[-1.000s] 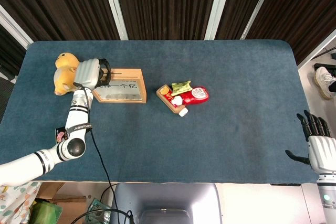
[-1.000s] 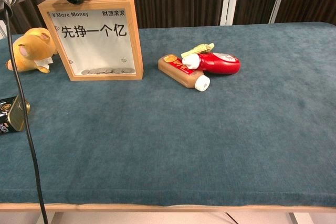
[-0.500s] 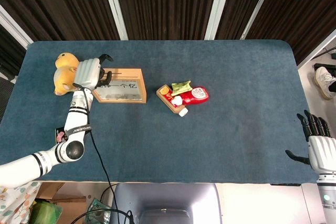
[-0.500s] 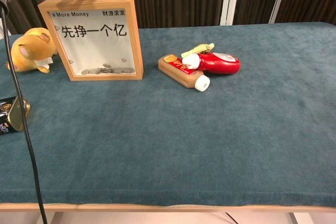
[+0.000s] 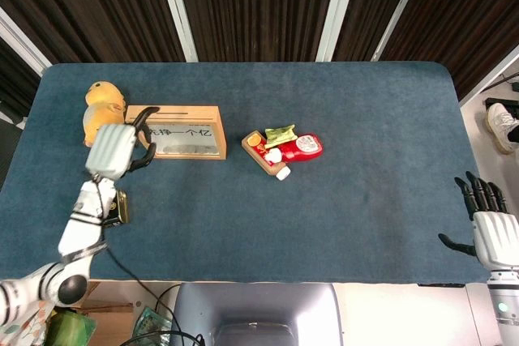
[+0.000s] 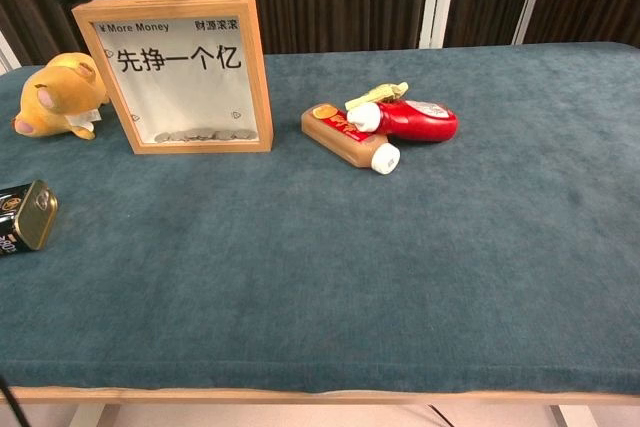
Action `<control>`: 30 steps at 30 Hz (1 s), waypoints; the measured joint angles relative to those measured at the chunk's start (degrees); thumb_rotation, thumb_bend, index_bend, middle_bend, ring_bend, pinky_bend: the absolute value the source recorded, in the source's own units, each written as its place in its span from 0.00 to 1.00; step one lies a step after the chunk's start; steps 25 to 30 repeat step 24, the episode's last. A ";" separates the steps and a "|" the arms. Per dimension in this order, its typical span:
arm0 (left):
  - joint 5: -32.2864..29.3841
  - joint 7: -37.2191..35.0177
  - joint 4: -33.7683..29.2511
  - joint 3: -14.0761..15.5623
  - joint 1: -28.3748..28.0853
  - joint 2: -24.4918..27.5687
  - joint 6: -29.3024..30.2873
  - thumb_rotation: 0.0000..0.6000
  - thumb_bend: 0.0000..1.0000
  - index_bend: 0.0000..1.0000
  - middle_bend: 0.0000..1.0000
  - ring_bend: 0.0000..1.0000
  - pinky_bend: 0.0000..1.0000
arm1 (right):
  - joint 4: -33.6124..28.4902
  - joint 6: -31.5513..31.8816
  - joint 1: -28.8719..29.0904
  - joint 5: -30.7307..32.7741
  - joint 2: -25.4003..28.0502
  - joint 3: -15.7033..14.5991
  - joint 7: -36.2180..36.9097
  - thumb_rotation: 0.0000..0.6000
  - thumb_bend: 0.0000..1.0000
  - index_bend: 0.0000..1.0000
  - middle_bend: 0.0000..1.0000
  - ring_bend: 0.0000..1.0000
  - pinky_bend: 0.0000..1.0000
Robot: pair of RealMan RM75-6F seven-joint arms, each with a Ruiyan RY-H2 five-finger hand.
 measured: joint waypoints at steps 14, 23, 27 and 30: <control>17.82 -8.10 12.98 18.48 26.90 -3.68 19.72 1.00 0.38 0.00 0.00 0.00 0.00 | -1.03 0.17 0.42 -2.36 -1.55 -1.28 -4.09 1.00 0.21 0.00 0.00 0.00 0.00; 20.00 -10.85 16.22 16.51 29.13 -4.74 21.80 1.00 0.38 0.00 0.00 0.00 0.00 | -1.01 1.63 -0.27 -3.52 -1.47 -1.68 -3.88 1.00 0.21 0.00 0.00 0.00 0.00; 20.04 -10.62 16.05 16.40 29.20 -4.63 21.40 1.00 0.38 0.00 0.00 0.00 0.00 | -0.98 1.46 -0.21 -3.47 -1.47 -1.68 -3.89 1.00 0.21 0.00 0.00 0.00 0.00; 20.04 -10.62 16.05 16.40 29.20 -4.63 21.40 1.00 0.38 0.00 0.00 0.00 0.00 | -0.98 1.46 -0.21 -3.47 -1.47 -1.68 -3.89 1.00 0.21 0.00 0.00 0.00 0.00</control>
